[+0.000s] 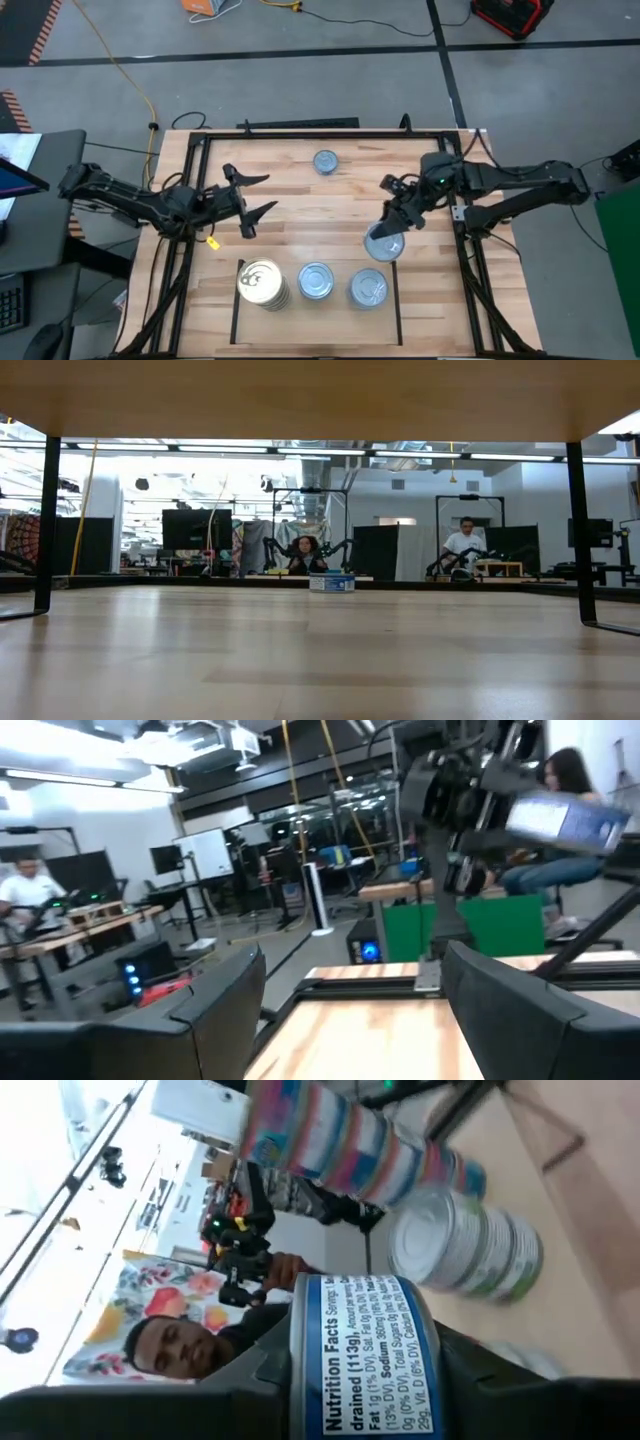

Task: Stack canned seafood by type on shelf
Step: Put the left blue tuna can on the top of the left stacked tuna cans on the shelf

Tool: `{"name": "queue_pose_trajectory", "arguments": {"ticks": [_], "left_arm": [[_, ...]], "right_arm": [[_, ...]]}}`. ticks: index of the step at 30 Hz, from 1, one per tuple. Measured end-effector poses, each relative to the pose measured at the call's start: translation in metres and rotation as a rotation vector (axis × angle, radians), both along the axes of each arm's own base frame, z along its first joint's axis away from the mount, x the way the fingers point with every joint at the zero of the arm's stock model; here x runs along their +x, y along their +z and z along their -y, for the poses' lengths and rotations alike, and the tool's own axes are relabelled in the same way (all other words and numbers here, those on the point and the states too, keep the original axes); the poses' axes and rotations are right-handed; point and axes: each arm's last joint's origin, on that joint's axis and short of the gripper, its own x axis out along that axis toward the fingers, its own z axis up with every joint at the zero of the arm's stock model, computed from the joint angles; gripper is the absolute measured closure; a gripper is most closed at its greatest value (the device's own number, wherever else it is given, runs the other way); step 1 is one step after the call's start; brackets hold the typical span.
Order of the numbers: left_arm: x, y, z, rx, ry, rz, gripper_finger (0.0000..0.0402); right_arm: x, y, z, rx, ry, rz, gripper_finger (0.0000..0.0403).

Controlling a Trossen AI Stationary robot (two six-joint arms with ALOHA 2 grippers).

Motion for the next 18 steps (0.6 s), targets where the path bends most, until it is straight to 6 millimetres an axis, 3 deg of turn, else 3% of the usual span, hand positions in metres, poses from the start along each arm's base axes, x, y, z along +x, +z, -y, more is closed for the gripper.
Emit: {"name": "queue_pose_trajectory", "arguments": {"ticks": [5,9,18], "left_arm": [[-0.002,0.001,0.009,0.028,-0.040,-0.009,0.0114],[-0.003,0.000,0.011,0.052,-0.034,-0.027,0.0114],[-0.002,-0.004,0.011,0.074,-0.029,-0.076,0.0114]], "right_arm": [[0.020,-0.011,-0.009,0.108,0.033,-0.090,0.0232],[0.036,-0.016,-0.018,0.154,0.082,-0.142,0.0246],[0.059,0.002,-0.034,0.130,0.174,-0.186,0.0229]]}}
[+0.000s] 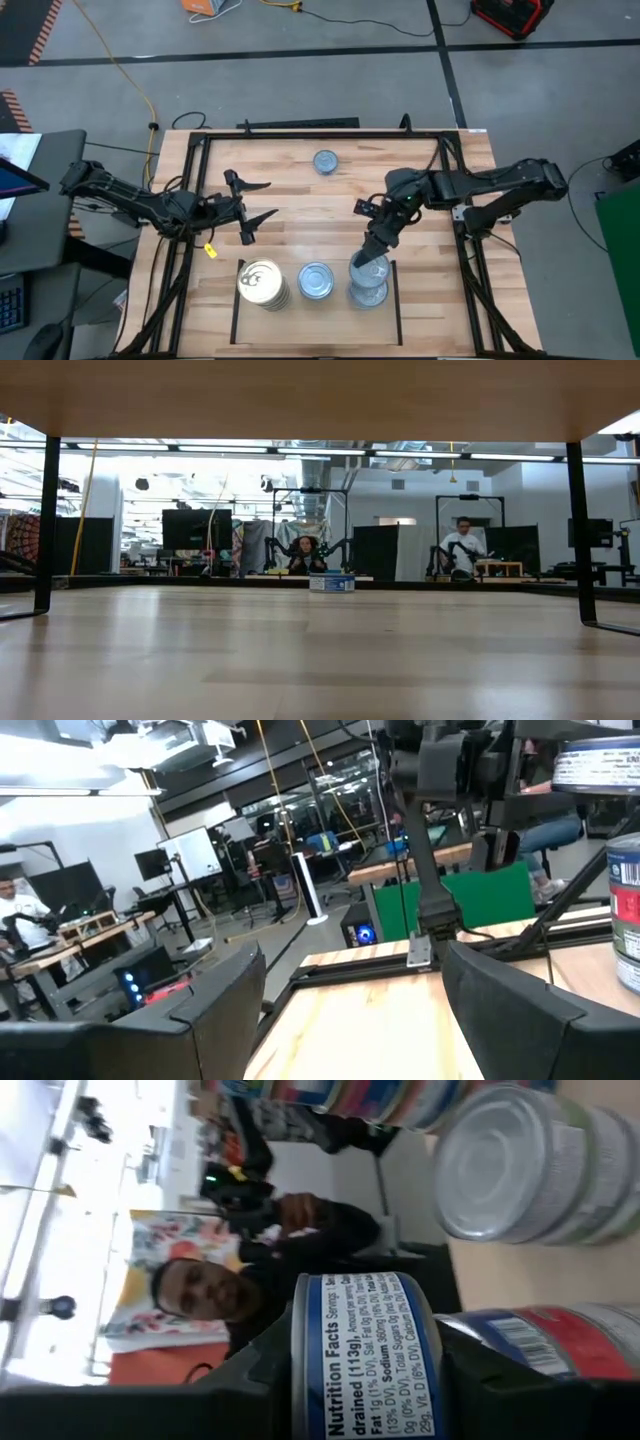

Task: Stack canned seafood by type on shelf
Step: Put the left blue tuna can on the top of the left stacked tuna cans on the shelf

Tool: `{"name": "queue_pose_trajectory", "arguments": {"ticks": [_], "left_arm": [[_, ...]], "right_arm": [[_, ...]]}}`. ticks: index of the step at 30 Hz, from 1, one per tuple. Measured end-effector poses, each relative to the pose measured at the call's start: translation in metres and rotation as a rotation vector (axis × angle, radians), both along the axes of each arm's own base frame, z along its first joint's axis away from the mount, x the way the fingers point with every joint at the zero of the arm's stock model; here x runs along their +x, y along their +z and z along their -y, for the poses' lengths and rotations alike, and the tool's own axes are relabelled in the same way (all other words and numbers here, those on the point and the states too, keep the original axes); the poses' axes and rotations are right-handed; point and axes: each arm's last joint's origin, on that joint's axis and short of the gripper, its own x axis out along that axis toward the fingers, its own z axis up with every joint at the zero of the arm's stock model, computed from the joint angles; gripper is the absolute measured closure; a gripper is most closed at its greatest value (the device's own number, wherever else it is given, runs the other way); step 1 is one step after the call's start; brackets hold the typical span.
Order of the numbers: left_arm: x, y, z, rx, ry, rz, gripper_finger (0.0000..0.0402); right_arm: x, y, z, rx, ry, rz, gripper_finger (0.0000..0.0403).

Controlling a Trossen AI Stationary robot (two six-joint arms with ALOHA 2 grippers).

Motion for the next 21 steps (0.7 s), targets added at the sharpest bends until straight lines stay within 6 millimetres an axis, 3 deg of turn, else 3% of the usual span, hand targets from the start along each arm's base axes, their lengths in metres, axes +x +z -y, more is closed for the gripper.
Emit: {"name": "queue_pose_trajectory", "arguments": {"ticks": [11,16,21], "left_arm": [[0.001,-0.004,0.000,-0.023,-0.002,-0.035,0.0114],[0.001,-0.005,0.000,-0.033,0.014,-0.038,0.0114],[0.001,-0.005,0.000,-0.035,0.017,-0.038,0.0114]], "right_arm": [[-0.002,0.005,-0.001,-0.061,0.021,-0.058,0.0246],[0.000,-0.003,-0.005,-0.077,0.033,-0.103,0.0226],[0.009,-0.015,-0.012,-0.106,0.065,-0.128,0.0237]]}}
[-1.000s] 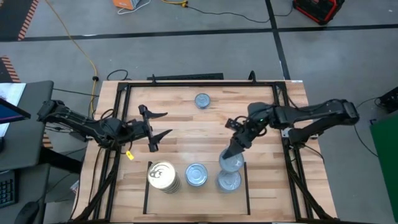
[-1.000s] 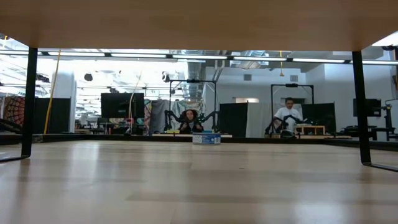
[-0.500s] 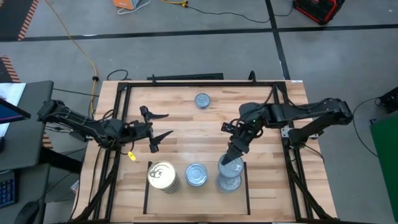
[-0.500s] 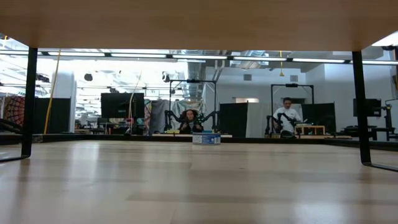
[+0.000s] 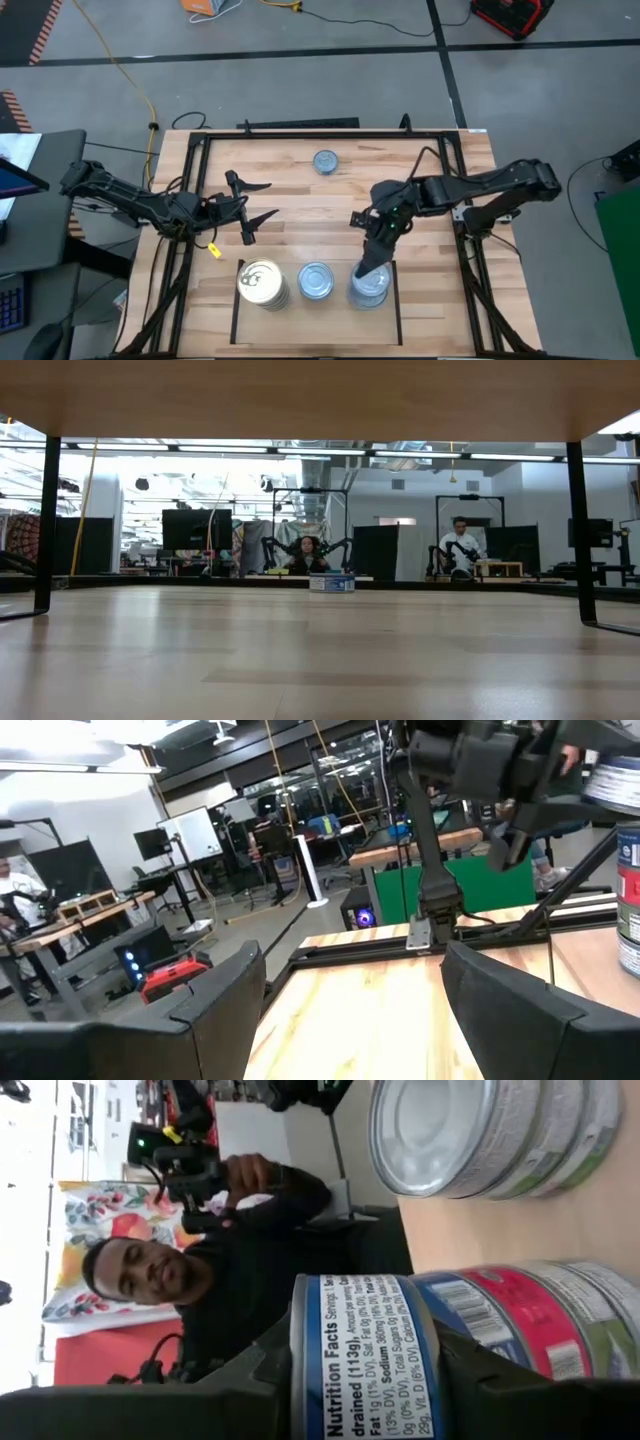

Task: Stack canned seafood by type on shelf
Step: Put the left blue tuna can on the top of the left stacked tuna cans on the shelf

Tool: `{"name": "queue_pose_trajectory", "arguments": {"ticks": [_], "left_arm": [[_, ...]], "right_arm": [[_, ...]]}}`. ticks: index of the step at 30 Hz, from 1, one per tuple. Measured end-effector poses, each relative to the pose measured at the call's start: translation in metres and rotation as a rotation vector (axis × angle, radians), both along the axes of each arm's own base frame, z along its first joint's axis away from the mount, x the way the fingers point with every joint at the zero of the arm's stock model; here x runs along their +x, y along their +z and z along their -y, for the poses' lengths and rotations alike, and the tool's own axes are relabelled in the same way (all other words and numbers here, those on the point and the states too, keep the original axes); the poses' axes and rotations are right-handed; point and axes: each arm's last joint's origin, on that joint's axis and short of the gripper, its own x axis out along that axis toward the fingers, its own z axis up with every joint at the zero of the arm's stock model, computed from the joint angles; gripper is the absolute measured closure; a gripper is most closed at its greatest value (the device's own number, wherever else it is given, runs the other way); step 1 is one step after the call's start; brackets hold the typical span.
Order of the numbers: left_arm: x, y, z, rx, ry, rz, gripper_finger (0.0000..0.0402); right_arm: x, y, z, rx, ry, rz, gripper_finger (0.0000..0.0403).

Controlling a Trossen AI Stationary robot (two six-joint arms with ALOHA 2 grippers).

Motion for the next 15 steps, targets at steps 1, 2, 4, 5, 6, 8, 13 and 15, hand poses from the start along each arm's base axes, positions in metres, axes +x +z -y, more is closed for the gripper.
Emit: {"name": "queue_pose_trajectory", "arguments": {"ticks": [1,2,4,5,6,8,13,15], "left_arm": [[0.0000,0.0001,0.0000,0.000,0.000,0.001,0.0114],[0.0000,0.0000,0.0000,0.000,0.000,0.000,0.0114],[0.0000,0.0000,0.0000,0.000,0.001,0.000,0.0114],[0.0000,0.0000,-0.0001,-0.001,0.004,0.000,0.0114],[-0.0001,0.0000,-0.0002,0.000,0.008,-0.001,0.0114],[-0.0001,0.0000,-0.0004,0.000,0.013,-0.001,0.0114],[-0.0002,0.0000,-0.0006,-0.001,0.021,-0.002,0.0114],[-0.0002,0.0000,-0.0006,-0.001,0.022,-0.002,0.0114]], "right_arm": [[0.0018,-0.0020,-0.0020,-0.001,0.012,0.000,0.0240],[0.0023,-0.0026,-0.0028,-0.003,0.018,0.002,0.0242],[0.0019,-0.0023,-0.0032,-0.011,0.025,0.013,0.0244],[0.0016,-0.0020,-0.0029,-0.015,0.024,0.017,0.0244],[0.0018,-0.0020,-0.0022,-0.018,0.019,0.020,0.0241],[0.0026,-0.0020,-0.0009,-0.030,-0.002,0.027,0.0230],[0.0028,-0.0011,0.0003,-0.049,-0.028,0.043,0.0175],[0.0033,-0.0010,0.0025,-0.049,-0.035,0.044,0.0153]]}}
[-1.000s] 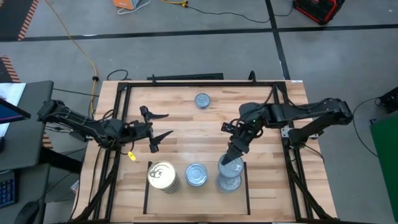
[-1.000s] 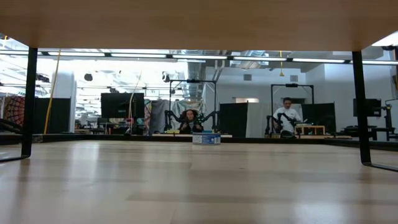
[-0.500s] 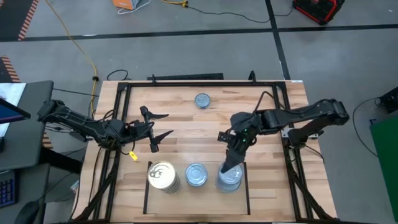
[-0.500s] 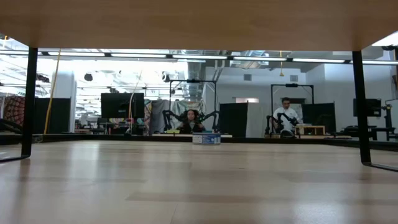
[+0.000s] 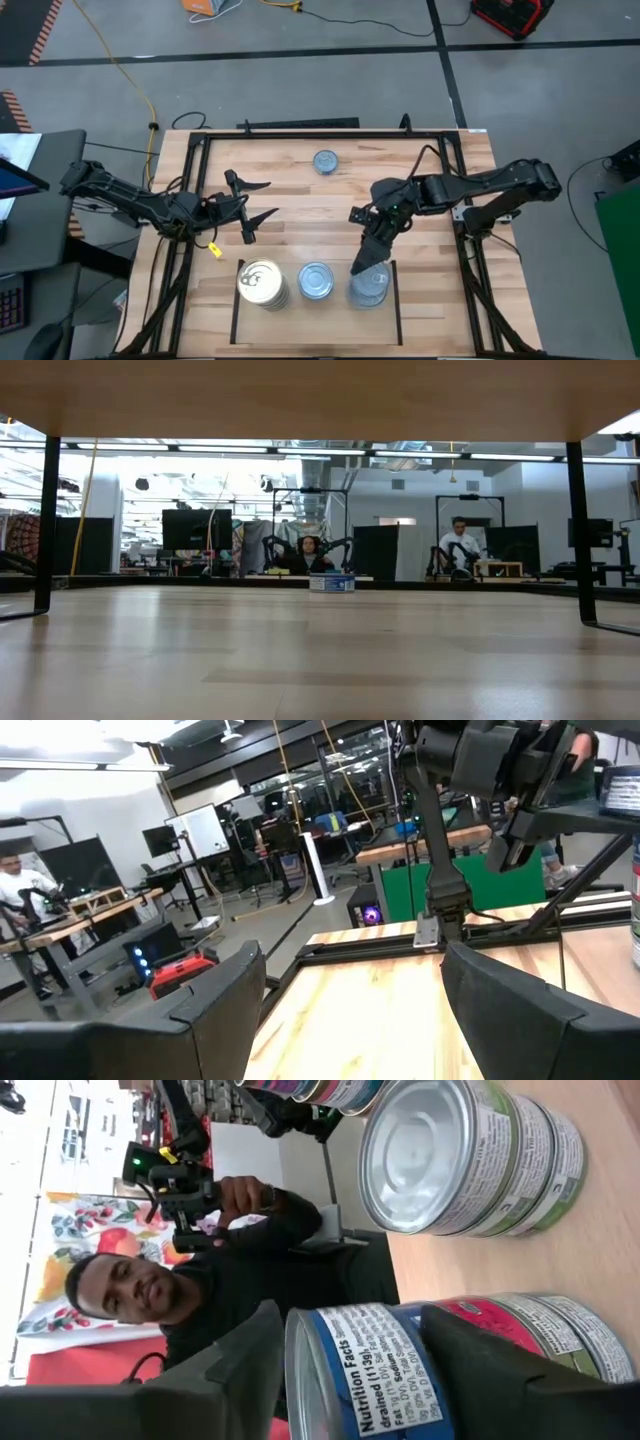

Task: Stack canned seafood by type on shelf
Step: Put the left blue tuna can on the top of the left stacked tuna cans on the shelf, then put the blue tuna can on the top of the left stacked tuna cans on the shelf

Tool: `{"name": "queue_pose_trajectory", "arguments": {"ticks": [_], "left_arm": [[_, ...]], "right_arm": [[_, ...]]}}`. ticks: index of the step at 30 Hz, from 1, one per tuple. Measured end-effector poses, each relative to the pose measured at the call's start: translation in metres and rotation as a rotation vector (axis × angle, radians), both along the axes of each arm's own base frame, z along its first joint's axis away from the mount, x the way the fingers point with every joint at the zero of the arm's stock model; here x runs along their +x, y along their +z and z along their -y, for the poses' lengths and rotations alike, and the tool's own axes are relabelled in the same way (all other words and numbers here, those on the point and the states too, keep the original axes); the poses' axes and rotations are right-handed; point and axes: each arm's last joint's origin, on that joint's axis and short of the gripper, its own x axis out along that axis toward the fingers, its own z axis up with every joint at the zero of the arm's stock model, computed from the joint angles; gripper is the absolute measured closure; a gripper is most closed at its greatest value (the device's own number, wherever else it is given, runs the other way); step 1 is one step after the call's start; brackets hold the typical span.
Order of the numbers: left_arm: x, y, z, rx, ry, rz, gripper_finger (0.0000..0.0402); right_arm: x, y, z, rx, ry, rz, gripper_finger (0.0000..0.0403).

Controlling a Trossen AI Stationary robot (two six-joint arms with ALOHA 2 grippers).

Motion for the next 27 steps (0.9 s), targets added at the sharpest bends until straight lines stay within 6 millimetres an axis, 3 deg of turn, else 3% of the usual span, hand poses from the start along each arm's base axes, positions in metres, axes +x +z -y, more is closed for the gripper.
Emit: {"name": "queue_pose_trajectory", "arguments": {"ticks": [5,14,22,27], "left_arm": [[0.000,0.000,0.000,0.000,0.002,0.000,0.0114],[0.000,0.000,0.000,-0.002,0.001,0.002,0.0114],[0.000,0.000,0.000,-0.010,0.000,0.005,0.0114],[0.001,-0.005,0.000,-0.033,-0.003,-0.037,0.0114]], "right_arm": [[0.000,0.000,0.002,0.009,-0.008,-0.007,0.0123],[0.003,0.000,0.012,0.005,-0.048,-0.002,0.0120],[0.006,0.000,0.039,-0.035,-0.109,0.041,0.0119],[0.006,-0.002,0.068,-0.141,-0.142,0.105,0.0119]]}}
